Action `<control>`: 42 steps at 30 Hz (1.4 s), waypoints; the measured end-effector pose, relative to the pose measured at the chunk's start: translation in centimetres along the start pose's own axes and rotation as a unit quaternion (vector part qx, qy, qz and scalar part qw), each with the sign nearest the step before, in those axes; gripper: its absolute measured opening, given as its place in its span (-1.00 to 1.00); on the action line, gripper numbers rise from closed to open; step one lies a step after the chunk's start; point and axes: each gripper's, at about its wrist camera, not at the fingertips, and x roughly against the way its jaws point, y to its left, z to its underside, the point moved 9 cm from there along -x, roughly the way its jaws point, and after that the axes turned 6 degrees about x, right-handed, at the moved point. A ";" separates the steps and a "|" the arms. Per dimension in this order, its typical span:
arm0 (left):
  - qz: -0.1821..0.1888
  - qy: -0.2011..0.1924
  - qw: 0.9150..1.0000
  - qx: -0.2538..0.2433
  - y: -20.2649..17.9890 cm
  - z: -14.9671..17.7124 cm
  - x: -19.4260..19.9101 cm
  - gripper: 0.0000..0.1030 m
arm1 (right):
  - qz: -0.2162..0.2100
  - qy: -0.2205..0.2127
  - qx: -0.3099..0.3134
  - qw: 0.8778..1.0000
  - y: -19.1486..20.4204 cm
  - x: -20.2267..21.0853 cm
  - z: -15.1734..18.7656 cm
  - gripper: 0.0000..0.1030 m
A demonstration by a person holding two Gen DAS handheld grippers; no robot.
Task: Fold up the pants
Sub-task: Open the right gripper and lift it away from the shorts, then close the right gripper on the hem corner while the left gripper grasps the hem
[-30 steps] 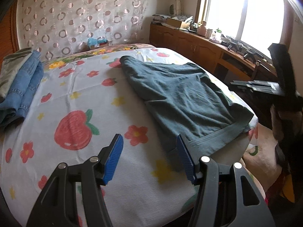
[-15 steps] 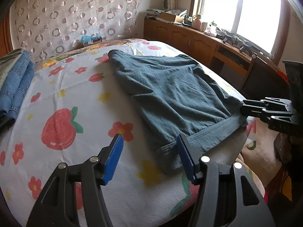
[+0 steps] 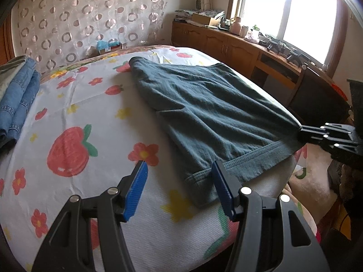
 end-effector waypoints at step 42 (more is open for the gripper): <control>0.057 0.009 0.998 -0.017 -2.6 1.2 -0.2 -0.45 | -0.015 -0.017 -0.017 1.000 0.4 -1.0 0.2 -0.84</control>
